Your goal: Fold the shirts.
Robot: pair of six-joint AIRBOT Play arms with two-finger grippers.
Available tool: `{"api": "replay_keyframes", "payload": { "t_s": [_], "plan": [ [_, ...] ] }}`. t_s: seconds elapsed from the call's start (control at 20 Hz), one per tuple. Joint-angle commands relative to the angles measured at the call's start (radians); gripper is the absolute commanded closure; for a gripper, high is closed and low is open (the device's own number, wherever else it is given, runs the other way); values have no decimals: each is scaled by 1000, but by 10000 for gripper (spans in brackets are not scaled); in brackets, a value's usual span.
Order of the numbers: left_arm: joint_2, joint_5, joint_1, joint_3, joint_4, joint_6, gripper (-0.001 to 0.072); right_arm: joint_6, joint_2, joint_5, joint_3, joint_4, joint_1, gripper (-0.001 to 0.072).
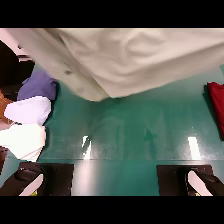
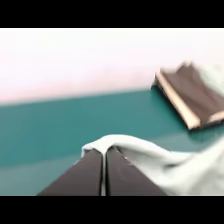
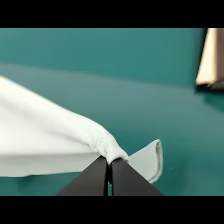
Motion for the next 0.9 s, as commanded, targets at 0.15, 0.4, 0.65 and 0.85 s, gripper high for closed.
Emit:
{"api": "replay_keyframes", "payload": {
  "t_s": [0.15, 0.4, 0.65, 0.85],
  "plan": [
    [45, 27, 1, 250, 10, 5, 688, 46, 6, 170, 275, -10, -137, 698],
    [-53, -13, 1, 251, 103, 3, 687, 168, -152, 311, 344, -24, -104, 698],
    [-423, -199, 1, 249, 165, -13, 686, 252, -357, 404, 196, -210, 47, 698],
    [-793, -213, 1, 249, 107, -16, 685, 253, -545, 289, -7, -209, 100, 698]
  ]
}}
